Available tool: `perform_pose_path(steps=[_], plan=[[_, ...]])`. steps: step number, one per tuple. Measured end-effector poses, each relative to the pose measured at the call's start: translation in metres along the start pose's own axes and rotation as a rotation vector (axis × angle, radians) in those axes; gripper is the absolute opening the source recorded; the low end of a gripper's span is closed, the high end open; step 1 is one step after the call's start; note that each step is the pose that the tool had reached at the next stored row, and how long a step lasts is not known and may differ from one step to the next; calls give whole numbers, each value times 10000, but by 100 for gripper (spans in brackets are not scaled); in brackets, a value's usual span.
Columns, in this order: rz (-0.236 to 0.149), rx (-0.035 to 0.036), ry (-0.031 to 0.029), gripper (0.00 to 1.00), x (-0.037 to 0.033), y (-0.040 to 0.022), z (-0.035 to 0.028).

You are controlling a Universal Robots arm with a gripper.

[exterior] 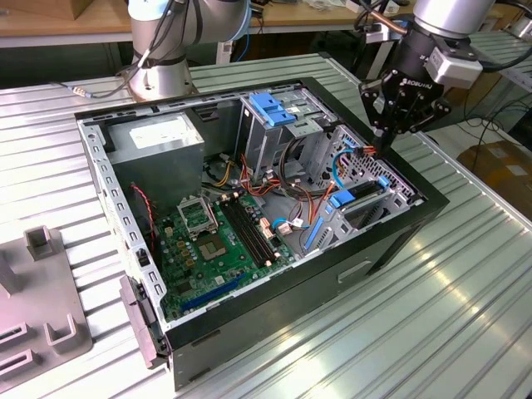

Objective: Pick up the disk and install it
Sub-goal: 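Insert the first disk wire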

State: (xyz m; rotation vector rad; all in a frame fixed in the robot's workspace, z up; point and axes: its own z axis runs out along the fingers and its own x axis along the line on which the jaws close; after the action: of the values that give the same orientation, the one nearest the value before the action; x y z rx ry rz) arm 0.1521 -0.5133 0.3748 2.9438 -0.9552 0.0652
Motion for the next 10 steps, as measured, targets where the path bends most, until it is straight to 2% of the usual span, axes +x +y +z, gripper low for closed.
perform_pose_path(steps=[3,10], plan=[[29,0,-1,17,-47,35,-1],[1378,-73,-42,17,-55,40,2]])
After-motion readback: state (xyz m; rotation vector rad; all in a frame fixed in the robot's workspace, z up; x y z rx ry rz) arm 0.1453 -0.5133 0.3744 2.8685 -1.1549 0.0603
